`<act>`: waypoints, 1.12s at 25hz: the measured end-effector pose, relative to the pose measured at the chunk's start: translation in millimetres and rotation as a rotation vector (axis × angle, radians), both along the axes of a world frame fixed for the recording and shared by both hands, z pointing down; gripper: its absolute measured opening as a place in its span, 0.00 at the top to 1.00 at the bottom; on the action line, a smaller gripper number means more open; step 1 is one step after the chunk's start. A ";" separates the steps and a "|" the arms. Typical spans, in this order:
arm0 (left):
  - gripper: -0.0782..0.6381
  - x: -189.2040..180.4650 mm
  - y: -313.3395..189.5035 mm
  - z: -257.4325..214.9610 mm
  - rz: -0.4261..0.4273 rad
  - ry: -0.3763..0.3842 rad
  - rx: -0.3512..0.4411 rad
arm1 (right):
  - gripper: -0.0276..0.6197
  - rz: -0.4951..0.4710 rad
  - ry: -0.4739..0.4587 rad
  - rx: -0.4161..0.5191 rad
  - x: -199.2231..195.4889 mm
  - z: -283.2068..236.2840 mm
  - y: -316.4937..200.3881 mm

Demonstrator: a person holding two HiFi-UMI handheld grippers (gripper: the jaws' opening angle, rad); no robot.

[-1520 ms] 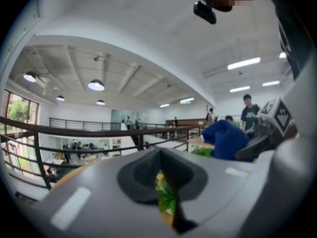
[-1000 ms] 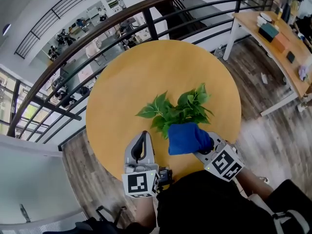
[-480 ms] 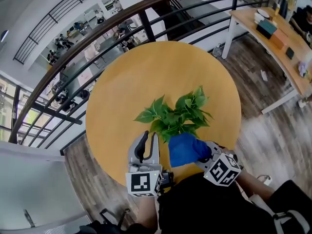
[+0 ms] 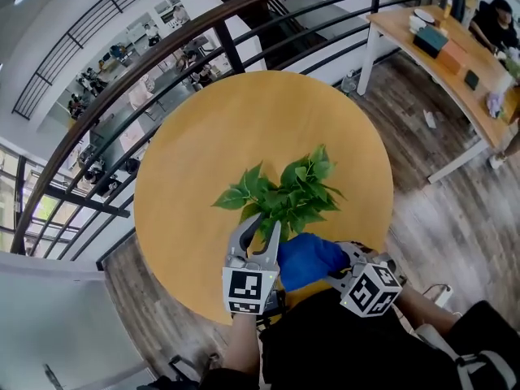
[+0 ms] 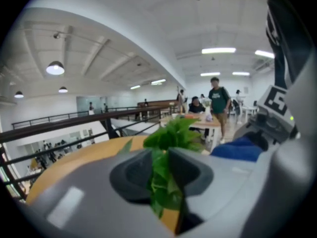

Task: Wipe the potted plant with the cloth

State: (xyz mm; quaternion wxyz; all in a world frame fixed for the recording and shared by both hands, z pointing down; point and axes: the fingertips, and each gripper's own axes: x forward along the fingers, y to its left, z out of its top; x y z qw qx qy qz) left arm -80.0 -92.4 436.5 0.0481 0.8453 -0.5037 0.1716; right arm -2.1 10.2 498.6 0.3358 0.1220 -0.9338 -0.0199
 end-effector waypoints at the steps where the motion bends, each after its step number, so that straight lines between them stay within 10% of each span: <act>1: 0.81 -0.5 -0.1 0.7 -0.004 -0.006 0.001 | 0.75 -0.001 -0.009 0.008 0.3 -3.6 0.1; 10: 0.89 -6.5 -2.1 5.2 -0.032 0.014 -0.025 | 0.75 0.115 -0.104 0.065 27.0 -56.0 -28.5; 18: 0.89 -10.3 -0.6 14.0 -0.045 0.007 -0.051 | 0.75 0.264 0.154 -0.050 71.6 28.3 -46.6; 28: 0.89 -11.0 1.0 21.8 -0.038 0.001 -0.070 | 0.75 0.362 0.211 -0.150 112.6 64.6 -44.6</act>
